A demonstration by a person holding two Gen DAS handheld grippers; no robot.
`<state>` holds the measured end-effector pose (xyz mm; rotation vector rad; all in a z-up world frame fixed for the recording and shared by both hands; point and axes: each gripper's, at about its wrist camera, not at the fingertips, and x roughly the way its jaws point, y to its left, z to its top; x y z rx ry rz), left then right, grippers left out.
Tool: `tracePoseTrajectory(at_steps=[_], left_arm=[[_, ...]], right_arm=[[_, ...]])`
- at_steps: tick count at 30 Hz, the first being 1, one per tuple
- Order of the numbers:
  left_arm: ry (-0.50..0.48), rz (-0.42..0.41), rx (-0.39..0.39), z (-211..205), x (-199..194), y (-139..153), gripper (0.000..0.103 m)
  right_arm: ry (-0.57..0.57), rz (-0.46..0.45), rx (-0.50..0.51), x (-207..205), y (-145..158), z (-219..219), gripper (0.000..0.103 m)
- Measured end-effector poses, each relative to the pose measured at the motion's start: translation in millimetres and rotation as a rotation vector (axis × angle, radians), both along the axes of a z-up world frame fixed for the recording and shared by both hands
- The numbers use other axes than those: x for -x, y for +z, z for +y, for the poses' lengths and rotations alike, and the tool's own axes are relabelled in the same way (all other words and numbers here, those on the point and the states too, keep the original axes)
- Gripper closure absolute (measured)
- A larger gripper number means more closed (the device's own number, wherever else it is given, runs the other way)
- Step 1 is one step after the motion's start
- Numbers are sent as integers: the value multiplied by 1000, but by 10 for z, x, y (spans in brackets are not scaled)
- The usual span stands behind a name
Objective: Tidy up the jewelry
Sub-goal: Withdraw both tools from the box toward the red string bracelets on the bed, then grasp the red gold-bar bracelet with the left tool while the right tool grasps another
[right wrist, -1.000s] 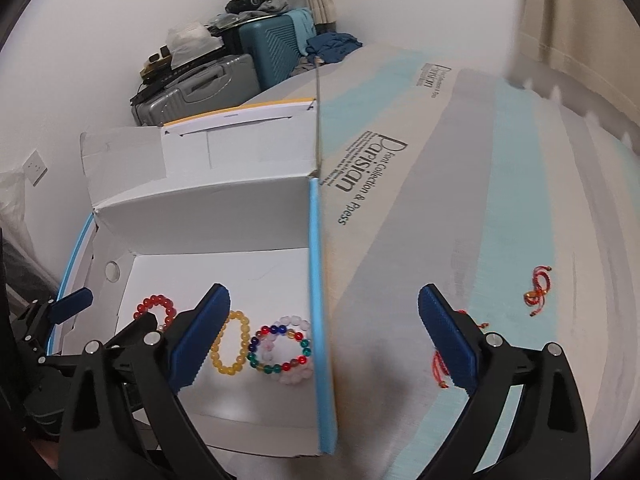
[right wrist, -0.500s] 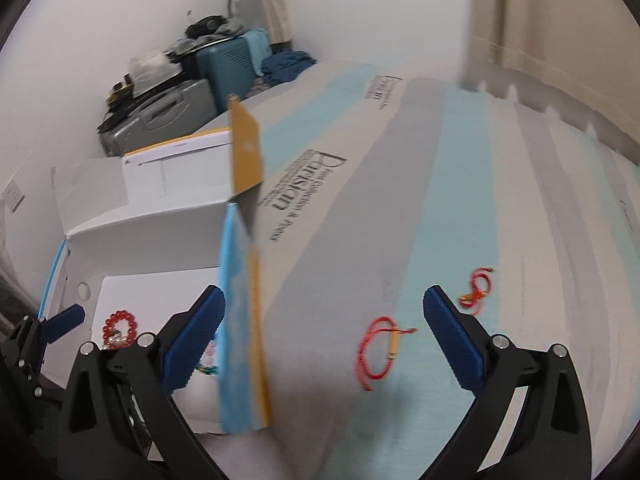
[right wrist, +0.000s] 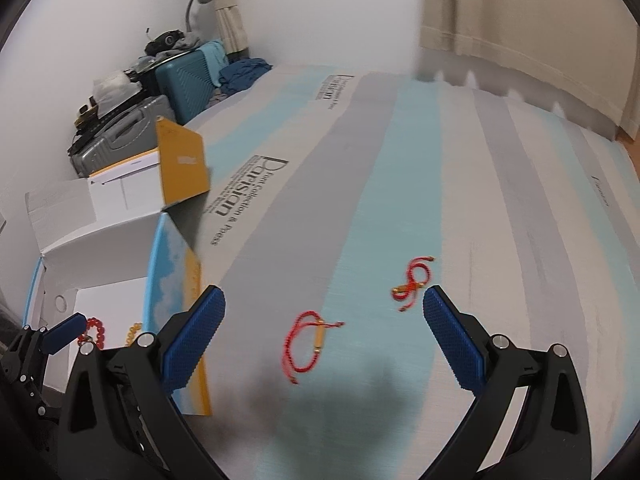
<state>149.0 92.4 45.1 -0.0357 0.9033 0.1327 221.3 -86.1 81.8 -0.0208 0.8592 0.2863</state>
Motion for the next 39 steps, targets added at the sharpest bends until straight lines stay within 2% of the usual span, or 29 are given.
tracePoseTrajectory(at_steps=[6,13,18,27,31,33,36,39], left_arm=[[-73,3,8,-378,-121,-78,6],[-124,40,10,-715,-371,-367,6],[-149,74,14,-852,-534,-601,6],[-157,102,31,-904,-726,-870,6],[-150,132,29,-905,-806,-1036,6],[-154,136,22,-906,-833,-1074,6],[-158,131,22,-901,-880,-1090,6],[-159,144,26,-899,-935,-1164,6]], right_arm=[[-47,19,-1,-96,-68,-297,8],[-106,71,-3,-332,-247,-609,8],[-138,141,-13,-551,-485,-729,8],[-159,214,-9,-810,-820,-762,8],[-144,214,44,-1000,-928,-662,8],[-134,225,64,-1073,-1021,-645,13],[-159,277,28,-1180,-1200,-723,16],[-166,301,37,-1283,-1339,-742,19]])
